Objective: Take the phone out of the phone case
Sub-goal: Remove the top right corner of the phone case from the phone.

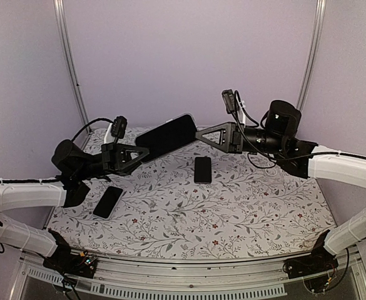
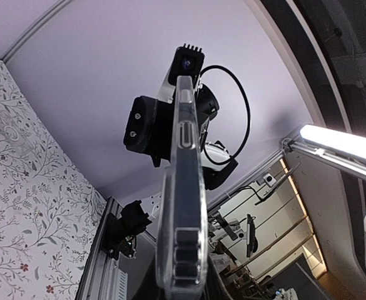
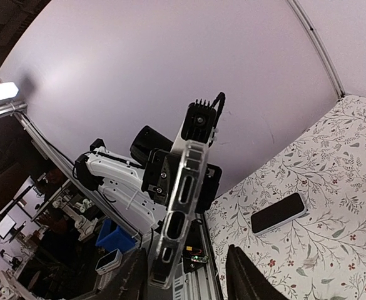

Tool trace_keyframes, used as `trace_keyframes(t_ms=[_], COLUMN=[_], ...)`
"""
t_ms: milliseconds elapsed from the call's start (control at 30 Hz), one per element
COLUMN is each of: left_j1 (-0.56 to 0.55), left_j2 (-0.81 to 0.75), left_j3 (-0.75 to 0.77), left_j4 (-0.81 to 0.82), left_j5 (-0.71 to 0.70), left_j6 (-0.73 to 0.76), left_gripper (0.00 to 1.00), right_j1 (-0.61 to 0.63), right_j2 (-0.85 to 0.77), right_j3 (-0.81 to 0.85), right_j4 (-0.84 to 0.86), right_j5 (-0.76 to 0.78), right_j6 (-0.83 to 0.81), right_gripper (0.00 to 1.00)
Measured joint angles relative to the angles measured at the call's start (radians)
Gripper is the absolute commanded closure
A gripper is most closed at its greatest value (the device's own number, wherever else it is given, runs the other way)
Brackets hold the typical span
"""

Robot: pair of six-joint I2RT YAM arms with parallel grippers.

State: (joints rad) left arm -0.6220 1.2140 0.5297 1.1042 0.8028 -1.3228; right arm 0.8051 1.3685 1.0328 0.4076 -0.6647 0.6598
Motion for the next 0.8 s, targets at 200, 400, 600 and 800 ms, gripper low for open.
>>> trace_keyframes(t_ms=[200,400,600,800], left_j1=[0.004,0.002,-0.042,-0.087], left_j2=[0.003,0.041,0.113,0.162], left_j3=[-0.001,-0.006,-0.008,0.000], left_j4=[-0.016,0.075,0.257,0.369], left_j5=[-0.002,-0.003,-0.062,-0.136], left_j6=[-0.005,-0.037,-0.130,-0.172], left_gripper=[1.00,1.00,1.00,1.00], right_j1=[0.001,-0.001,-0.009,-0.014], right_j2=[0.010,0.027,0.033,0.040], right_j3=[0.005,0.007,0.008,0.023], right_j4=[0.016,0.067,0.173,0.250], right_j5=[-0.027,-0.071,-0.109,-0.121], right_j6=[0.016,0.065,0.104,0.135], right_gripper=[0.84,0.90,0.91,0.91])
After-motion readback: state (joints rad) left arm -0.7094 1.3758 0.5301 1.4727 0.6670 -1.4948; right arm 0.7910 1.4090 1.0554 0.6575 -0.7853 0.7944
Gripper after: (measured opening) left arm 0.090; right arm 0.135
